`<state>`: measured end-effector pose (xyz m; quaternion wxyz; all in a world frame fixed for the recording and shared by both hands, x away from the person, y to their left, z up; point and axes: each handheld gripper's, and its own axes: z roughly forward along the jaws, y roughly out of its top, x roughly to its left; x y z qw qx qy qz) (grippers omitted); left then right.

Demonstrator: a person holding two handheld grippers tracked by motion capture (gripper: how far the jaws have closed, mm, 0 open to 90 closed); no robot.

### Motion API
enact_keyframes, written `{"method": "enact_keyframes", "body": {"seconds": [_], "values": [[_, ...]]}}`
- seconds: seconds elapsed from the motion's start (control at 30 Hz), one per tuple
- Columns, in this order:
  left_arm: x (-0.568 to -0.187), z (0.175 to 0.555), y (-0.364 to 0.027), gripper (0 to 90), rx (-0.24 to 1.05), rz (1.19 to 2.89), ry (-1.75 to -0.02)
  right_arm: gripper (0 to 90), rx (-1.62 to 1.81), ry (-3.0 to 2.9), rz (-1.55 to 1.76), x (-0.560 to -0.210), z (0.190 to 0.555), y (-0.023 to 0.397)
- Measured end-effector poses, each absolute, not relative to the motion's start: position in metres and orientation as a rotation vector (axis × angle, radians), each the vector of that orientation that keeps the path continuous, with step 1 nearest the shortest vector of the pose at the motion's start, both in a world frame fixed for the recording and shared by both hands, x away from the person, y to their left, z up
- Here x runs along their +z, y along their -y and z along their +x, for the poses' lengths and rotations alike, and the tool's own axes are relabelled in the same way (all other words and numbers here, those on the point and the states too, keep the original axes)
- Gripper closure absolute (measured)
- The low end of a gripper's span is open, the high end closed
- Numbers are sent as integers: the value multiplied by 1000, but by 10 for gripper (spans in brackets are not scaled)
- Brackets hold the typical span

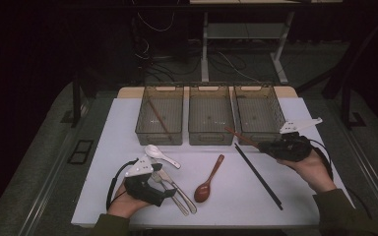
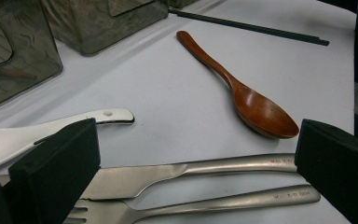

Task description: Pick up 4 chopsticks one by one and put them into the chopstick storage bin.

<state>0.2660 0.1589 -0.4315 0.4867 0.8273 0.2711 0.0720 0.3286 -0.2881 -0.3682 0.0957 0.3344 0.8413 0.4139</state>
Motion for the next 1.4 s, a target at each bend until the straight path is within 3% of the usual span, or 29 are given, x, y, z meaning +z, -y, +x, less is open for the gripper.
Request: {"method": "enact_keyframes", "body": {"seconds": [1.4], "values": [[-431,265,-159,0,174,2001,-653,842,1207,-2540,912,-342,395,179]]}}
